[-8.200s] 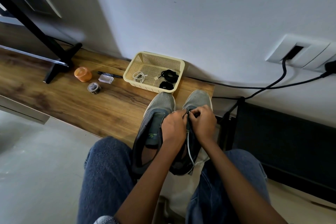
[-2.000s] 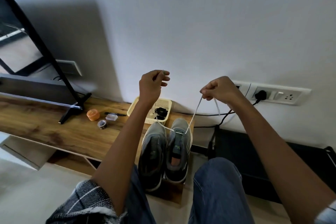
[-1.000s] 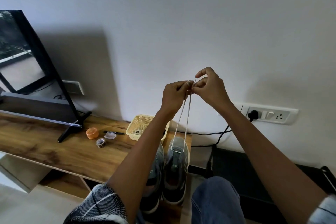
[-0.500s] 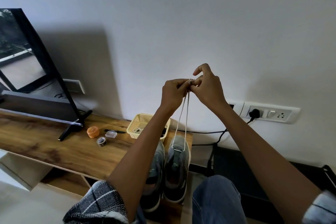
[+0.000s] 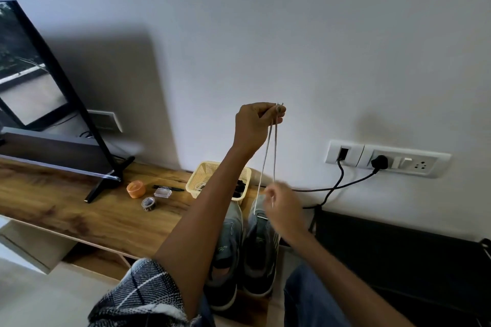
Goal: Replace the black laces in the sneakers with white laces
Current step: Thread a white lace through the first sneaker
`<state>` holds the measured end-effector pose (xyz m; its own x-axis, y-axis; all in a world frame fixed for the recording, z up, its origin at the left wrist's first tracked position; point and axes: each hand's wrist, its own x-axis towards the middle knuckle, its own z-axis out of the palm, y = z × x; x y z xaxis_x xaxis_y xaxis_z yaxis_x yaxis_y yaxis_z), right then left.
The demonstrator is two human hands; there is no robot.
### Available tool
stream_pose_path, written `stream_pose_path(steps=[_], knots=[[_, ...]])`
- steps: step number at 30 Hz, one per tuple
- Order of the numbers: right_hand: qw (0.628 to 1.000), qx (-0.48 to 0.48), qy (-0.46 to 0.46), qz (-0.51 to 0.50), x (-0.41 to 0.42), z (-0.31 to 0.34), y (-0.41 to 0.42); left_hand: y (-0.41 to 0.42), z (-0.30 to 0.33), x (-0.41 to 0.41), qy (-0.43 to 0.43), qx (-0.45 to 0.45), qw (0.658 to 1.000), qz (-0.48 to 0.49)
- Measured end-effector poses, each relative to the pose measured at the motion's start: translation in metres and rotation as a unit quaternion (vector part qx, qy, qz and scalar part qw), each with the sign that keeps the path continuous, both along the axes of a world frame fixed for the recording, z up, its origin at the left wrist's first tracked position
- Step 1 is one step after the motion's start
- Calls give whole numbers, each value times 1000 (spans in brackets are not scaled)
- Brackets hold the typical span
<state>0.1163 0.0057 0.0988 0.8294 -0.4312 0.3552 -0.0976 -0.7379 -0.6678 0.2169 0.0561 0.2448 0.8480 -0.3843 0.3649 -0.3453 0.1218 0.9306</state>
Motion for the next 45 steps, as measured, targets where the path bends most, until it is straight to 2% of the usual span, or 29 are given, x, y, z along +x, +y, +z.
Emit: stream_pose_path(steps=[3,5,8,11,17,26,33,40,42,44,45], knots=[[972,-47,216,75,5,-62,11,-3,-1,2,-4,1,1000,-1],[946,-67,305,87,10,-83,12,-4,0,4,-2,-3,1000,-2],[925,-76,360,90,22,-99,10,-6,0,7,-3,-10,1000,-3],[919,-75,376,91,34,-108,9,-8,-1,9,-12,-15,1000,0],[922,-100,367,74,38,-121,11,-8,0,23,-19,-33,998,53],[891,-189,405,80,41,-119,11,-27,15,19,-58,-45,996,59],[888,-166,419,89,43,-122,7,-51,10,-1,-56,-29,998,-13],[894,-138,415,92,42,-116,4,-33,10,13,-23,-35,998,-42],[925,-126,351,71,40,-111,3,-26,12,17,-10,-44,998,-49],[976,-85,200,25,38,-98,1,-20,14,22,4,-38,998,-55],[989,-56,134,3,37,-88,-1,-18,15,24,10,-31,998,-58]])
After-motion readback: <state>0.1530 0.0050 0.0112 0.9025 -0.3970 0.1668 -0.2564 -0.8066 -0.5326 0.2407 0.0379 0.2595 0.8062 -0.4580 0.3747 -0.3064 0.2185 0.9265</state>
